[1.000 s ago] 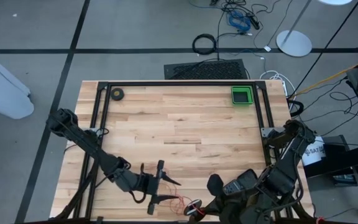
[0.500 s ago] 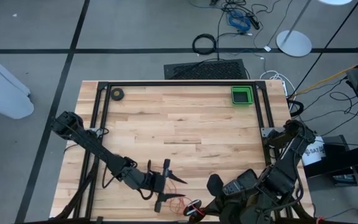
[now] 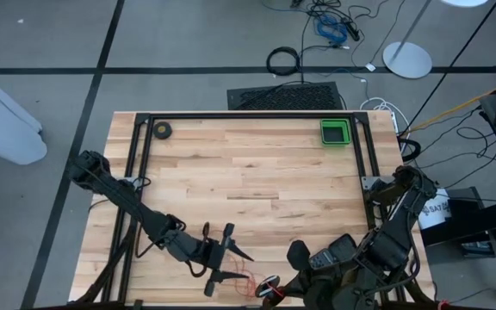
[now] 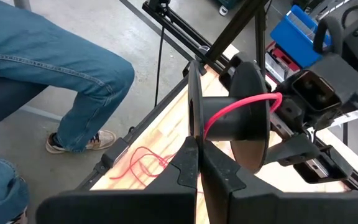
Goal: Coil cords
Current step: Uncoil the red wire on the black spool
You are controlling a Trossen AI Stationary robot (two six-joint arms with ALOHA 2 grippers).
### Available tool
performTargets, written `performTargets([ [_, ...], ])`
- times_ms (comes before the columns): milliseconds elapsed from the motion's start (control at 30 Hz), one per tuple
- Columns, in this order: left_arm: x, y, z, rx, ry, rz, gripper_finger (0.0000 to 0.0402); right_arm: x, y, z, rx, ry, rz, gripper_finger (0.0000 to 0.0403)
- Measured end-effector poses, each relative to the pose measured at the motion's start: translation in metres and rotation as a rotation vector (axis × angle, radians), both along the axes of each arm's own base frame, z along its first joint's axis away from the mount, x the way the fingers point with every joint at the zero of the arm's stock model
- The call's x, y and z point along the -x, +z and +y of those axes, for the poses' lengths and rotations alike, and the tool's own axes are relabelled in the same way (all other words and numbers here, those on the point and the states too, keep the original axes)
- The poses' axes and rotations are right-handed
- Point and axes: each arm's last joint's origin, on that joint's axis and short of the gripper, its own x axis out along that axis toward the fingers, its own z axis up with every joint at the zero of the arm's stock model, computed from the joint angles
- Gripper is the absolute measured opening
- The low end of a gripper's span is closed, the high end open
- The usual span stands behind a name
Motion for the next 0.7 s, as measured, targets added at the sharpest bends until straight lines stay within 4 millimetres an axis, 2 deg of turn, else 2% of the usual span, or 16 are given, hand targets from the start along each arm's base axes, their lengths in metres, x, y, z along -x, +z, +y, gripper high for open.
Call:
performTargets([
  [367, 0.000, 0.001, 0.001, 0.071, 0.003, 0.025, 0.0203, 0.000, 0.000, 0.000, -0.001, -0.001, 0.000, 0.0000],
  [700, -0.009, -0.008, 0.007, 0.103, 0.025, 0.053, 0.0203, 0.000, 0.000, 0.000, 0.000, 0.000, -0.001, 0.0000],
])
